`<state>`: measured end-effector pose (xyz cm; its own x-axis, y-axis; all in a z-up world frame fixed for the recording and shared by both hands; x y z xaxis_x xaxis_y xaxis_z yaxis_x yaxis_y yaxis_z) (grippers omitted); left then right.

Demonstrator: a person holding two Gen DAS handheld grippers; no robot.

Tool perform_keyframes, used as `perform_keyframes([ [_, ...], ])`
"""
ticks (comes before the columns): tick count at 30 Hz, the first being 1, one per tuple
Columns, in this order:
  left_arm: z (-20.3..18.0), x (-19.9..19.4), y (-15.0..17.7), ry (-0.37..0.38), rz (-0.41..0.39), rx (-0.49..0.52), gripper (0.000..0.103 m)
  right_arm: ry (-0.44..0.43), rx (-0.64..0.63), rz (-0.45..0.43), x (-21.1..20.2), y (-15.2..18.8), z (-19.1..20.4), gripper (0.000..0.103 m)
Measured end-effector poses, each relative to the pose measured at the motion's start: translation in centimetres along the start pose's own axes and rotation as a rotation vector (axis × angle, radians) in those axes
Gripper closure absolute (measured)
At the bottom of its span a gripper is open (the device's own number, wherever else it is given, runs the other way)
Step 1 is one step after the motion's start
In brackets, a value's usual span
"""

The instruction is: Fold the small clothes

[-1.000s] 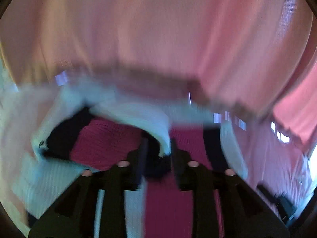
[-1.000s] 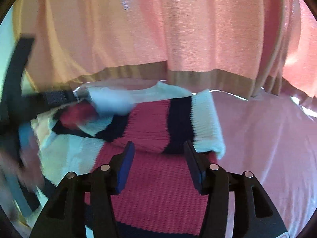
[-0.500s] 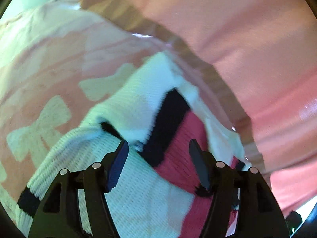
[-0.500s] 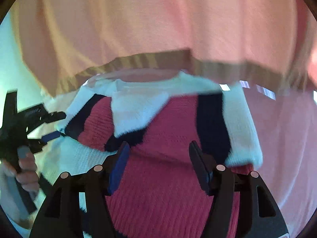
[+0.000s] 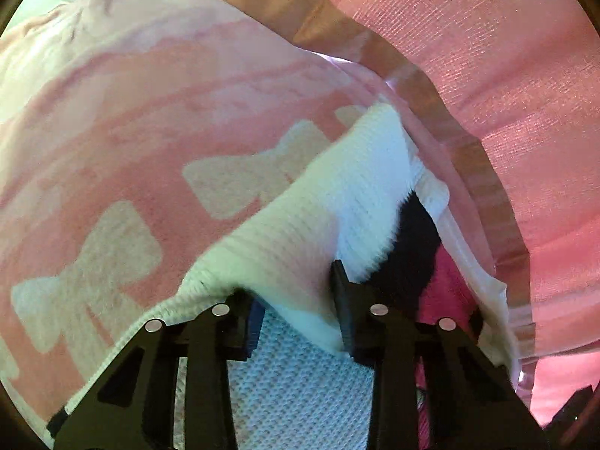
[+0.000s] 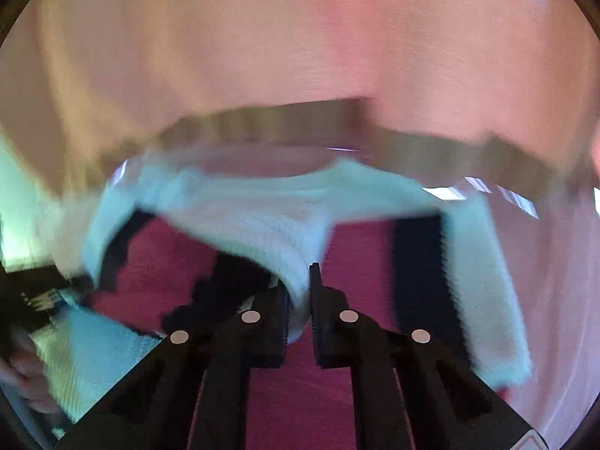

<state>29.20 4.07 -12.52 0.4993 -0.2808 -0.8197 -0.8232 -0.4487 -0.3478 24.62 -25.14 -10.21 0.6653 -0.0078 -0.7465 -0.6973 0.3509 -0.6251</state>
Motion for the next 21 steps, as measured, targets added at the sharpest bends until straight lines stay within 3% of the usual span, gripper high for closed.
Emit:
perform_keyframes([
  [1,0.0,0.1,0.0,-0.001,0.004,0.007,0.070,0.003,0.035,0.017,-0.6,0.5,-2.0,0.094],
  [4,-0.1,0.0,0.2,-0.019,-0.009,0.022,0.070,0.085,0.027,0.078,-1.2,2.8,-6.3,0.078],
  [7,-0.2,-0.1,0.4,-0.036,-0.020,0.019,0.070,0.010,0.118,0.126,-0.5,3.9,-8.3,0.067],
  [9,0.2,-0.4,0.4,-0.025,-0.023,-0.019,0.070,-0.048,0.156,0.131,0.1,3.6,-8.2,0.050],
  [12,0.6,-1.0,0.2,0.003,-0.037,-0.083,0.073,-0.044,0.134,0.126,1.4,3.1,-7.6,0.046],
  [14,0.7,-1.2,-0.1,0.000,-0.060,-0.082,0.084,-0.032,0.115,0.120,2.0,3.0,-7.5,0.046],
  [16,0.6,-1.3,-0.6,0.000,-0.080,-0.076,0.091,-0.029,0.105,0.102,2.1,2.8,-7.5,0.054],
  [17,0.7,-1.4,-0.7,0.001,-0.087,-0.080,0.092,-0.027,0.100,0.095,2.1,2.7,-7.3,0.083],
  [18,0.8,-1.6,-0.9,0.008,-0.096,-0.088,0.093,-0.053,0.105,0.091,2.0,2.4,-7.3,0.097],
  [20,0.9,-2.3,-1.4,0.024,-0.125,-0.108,0.094,-0.106,0.142,0.045,0.9,0.8,-7.3,0.097],
  [21,0.8,-3.0,-1.8,0.043,-0.151,-0.119,0.094,-0.166,0.141,-0.026,-1.0,-0.9,-6.5,0.097],
])
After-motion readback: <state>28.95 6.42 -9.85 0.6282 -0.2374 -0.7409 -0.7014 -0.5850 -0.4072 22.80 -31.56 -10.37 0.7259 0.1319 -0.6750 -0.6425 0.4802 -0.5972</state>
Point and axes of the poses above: each gripper's, at about its wrist camera, not at the fingertips, and x roughly the way its jaws point, z to its left, y to its underside, the point moved 7 cm from there along x, roughly the way its jaws point
